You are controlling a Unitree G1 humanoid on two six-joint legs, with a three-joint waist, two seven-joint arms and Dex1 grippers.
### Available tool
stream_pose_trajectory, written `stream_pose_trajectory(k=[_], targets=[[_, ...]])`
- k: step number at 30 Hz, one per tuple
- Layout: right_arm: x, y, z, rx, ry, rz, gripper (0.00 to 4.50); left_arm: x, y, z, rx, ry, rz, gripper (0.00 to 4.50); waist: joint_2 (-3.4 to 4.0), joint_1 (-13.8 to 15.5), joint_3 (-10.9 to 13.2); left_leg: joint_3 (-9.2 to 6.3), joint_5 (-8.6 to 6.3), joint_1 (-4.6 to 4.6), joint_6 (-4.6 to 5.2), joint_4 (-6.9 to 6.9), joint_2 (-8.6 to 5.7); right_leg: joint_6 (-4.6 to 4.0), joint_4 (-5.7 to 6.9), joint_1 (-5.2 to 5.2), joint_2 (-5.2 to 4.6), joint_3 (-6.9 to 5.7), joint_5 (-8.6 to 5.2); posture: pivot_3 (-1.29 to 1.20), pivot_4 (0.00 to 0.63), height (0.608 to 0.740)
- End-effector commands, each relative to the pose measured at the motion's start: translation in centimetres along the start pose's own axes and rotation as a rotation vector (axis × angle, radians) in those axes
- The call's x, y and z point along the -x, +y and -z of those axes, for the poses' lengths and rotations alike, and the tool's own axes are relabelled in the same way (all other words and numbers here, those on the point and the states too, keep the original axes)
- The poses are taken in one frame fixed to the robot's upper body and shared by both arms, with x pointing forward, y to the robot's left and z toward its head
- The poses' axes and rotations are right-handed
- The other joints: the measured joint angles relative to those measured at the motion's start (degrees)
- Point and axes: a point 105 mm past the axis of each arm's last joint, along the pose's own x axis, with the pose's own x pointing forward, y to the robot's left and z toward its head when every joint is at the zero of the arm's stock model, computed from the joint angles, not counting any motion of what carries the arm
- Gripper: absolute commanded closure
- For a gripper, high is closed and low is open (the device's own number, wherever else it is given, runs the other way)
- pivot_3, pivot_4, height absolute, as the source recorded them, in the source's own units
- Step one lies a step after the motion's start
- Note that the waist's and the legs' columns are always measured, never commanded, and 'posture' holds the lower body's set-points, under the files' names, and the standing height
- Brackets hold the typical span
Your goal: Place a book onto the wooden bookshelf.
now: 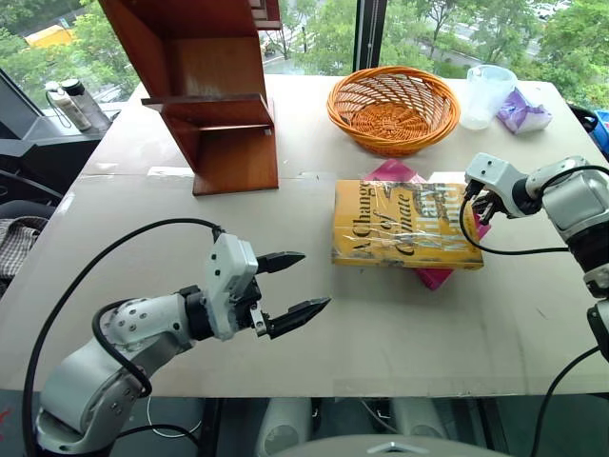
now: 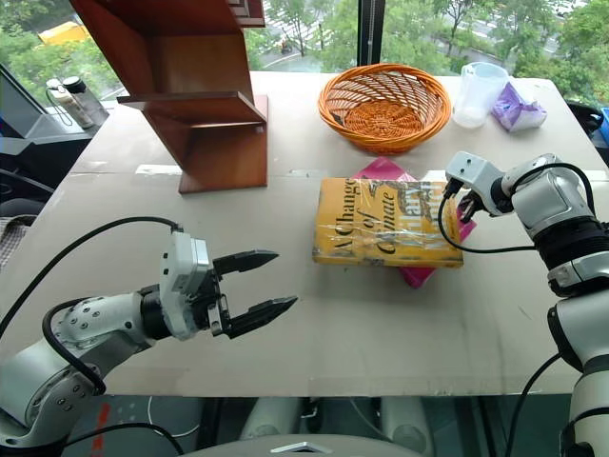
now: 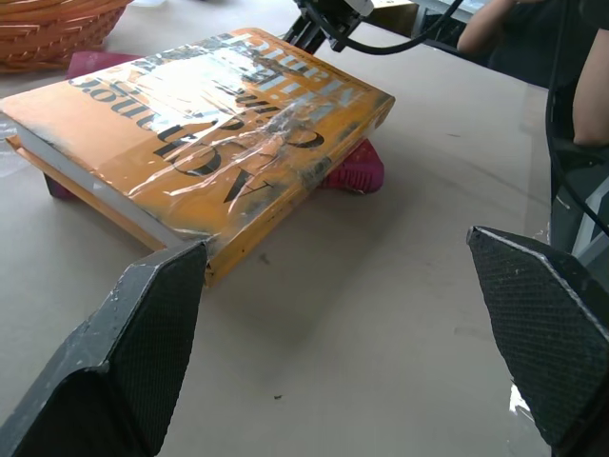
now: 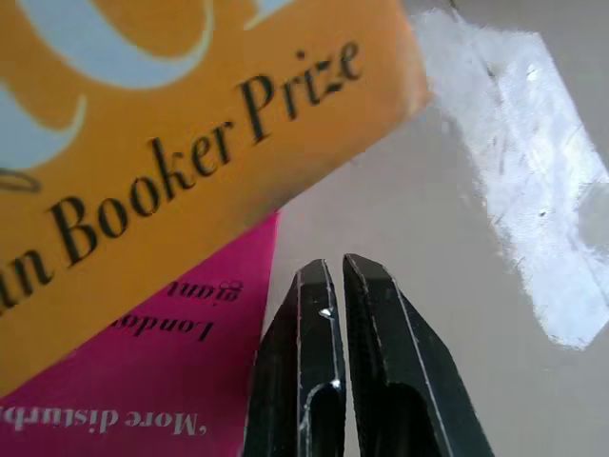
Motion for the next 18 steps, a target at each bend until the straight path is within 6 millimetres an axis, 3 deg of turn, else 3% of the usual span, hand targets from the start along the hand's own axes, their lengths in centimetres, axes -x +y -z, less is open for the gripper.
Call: stream_pose_trajectory(k=[1, 7, 14, 18], targets=[[1.8, 1.2, -2.5, 0.010, -0.120, -0.097, 4.47, 0.6, -0.1, -0.8, -0.011, -0.040, -0.027, 0.00, 0.01, -0.4, 0.0, 0.00, 0.00, 0.02, 0.00, 0.00, 0.02, 0.00, 0.01, 0.00, 0.00, 0.00, 0.00, 0.00, 0.150, 0.733], [2.5, 5.3, -4.0, 0.011, -0.190, -0.199, 4.47, 2.4, 1.3, 0.9, 0.027, -0.008, -0.102, 0.00, 0.01, -0.6, 0.0, -0.04, -0.02, 0.09, 0.02, -0.01, 0.06, -0.04, 0.16, -0.01, 0.01, -0.05, -0.02, 0.00, 0.150, 0.733], [3.3, 10.4, -4.4, 0.009, -0.228, -0.286, 4.47, 3.6, 2.1, 1.6, 0.085, -0.014, -0.147, 0.00, 0.01, -0.4, 0.0, -0.05, -0.03, 0.08, 0.01, 0.01, 0.06, -0.06, 0.17, -0.01, -0.10, -0.09, -0.04, 0.00, 0.150, 0.733], [4.5, 11.2, -3.6, -0.004, -0.276, -0.247, 4.47, 4.2, 2.4, 2.1, 0.172, -0.021, -0.169, 0.00, 0.00, -0.3, 0.0, -0.06, -0.03, 0.07, 0.01, 0.01, 0.04, -0.06, 0.16, -0.01, -0.16, -0.12, -0.04, 0.00, 0.150, 0.733]])
